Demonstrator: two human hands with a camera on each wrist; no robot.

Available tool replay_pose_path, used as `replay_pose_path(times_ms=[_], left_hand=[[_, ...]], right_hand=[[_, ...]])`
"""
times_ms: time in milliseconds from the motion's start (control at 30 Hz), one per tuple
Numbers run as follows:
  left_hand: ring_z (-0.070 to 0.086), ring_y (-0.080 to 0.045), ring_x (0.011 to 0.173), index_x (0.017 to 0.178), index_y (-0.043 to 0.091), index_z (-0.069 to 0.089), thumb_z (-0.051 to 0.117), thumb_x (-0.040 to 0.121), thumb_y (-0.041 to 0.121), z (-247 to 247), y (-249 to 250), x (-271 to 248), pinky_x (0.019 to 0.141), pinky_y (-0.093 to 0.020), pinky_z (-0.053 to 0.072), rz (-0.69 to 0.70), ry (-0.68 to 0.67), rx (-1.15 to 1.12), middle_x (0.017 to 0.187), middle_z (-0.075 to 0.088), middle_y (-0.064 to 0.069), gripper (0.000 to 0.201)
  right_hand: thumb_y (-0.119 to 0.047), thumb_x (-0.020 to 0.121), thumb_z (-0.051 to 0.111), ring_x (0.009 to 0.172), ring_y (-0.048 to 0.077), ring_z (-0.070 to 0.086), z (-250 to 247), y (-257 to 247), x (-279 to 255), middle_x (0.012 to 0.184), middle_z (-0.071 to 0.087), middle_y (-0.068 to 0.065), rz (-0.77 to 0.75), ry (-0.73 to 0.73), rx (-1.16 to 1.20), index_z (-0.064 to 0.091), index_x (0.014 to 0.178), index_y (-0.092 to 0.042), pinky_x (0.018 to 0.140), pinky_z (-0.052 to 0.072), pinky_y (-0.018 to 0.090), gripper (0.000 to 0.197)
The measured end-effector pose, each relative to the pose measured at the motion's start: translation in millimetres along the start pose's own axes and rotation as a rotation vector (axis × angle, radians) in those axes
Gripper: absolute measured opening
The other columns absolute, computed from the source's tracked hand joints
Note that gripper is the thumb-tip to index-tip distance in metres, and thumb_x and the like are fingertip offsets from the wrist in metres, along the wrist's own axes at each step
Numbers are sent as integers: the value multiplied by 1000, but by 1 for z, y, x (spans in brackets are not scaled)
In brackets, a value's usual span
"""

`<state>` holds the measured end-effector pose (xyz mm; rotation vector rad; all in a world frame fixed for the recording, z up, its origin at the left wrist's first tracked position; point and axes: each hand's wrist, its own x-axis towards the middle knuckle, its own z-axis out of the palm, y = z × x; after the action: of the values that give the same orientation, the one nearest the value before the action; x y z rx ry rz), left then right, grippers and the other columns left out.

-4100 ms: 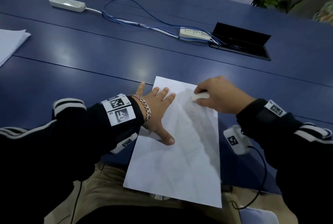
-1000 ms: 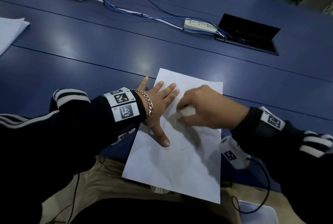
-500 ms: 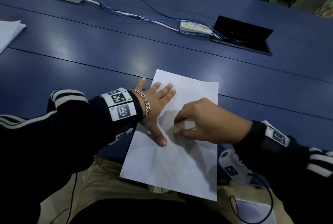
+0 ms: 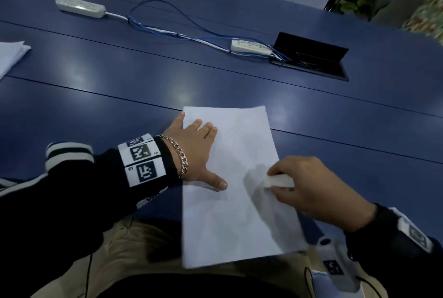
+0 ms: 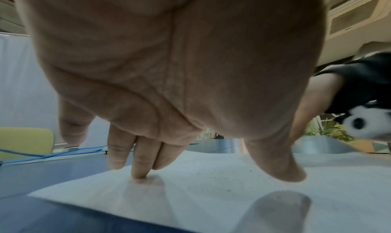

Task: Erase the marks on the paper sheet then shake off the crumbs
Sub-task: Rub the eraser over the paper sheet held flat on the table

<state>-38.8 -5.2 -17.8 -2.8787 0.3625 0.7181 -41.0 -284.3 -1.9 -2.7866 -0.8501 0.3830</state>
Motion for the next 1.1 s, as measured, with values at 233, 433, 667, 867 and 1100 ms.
replay_pose_path(times_ms=[233, 433, 667, 867, 1100], left_hand=[[48, -23, 141, 165, 16, 15, 47, 71, 98, 0, 8, -43, 128, -53, 11, 110, -1, 23, 146, 58, 0, 129], [32, -34, 149, 162, 34, 26, 74, 60, 89, -20, -47, 2, 122, -49, 30, 154, 142, -233, 159, 37, -6, 126], [-27, -41, 156, 142, 79, -17, 79, 41, 93, -27, -57, 54, 119, -72, -15, 79, -62, -177, 169, -35, -2, 140], [-33, -45, 152, 116, 87, -34, 79, 34, 94, -22, -55, 55, 119, -72, -15, 25, -82, -172, 165, -42, -1, 140], [-35, -49, 150, 112, 85, -37, 76, 23, 97, -21, -55, 63, 119, -75, -8, 10, -91, -160, 162, -47, 0, 144]], right_hand=[[-41, 83, 71, 90, 2, 63, -23, 30, 14, 99, 66, -21, 62, -33, -37, 70, 105, -33, 78, 53, 23, 23], [-50, 84, 69, 86, 1, 60, -55, 4, 44, 90, 70, -21, -39, -37, -59, 70, 102, -39, 77, 49, 23, 22], [-52, 86, 71, 87, 10, 60, -33, -22, 126, 99, 74, -11, -116, 67, -15, 74, 112, -29, 73, 43, 20, 35], [-44, 88, 69, 91, 19, 63, -12, -28, 143, 95, 72, -4, -147, 93, 2, 74, 113, -26, 77, 44, 29, 31], [-39, 80, 68, 89, 17, 61, -9, -46, 128, 101, 69, -10, -387, -71, -99, 74, 96, -30, 74, 50, 34, 19]])
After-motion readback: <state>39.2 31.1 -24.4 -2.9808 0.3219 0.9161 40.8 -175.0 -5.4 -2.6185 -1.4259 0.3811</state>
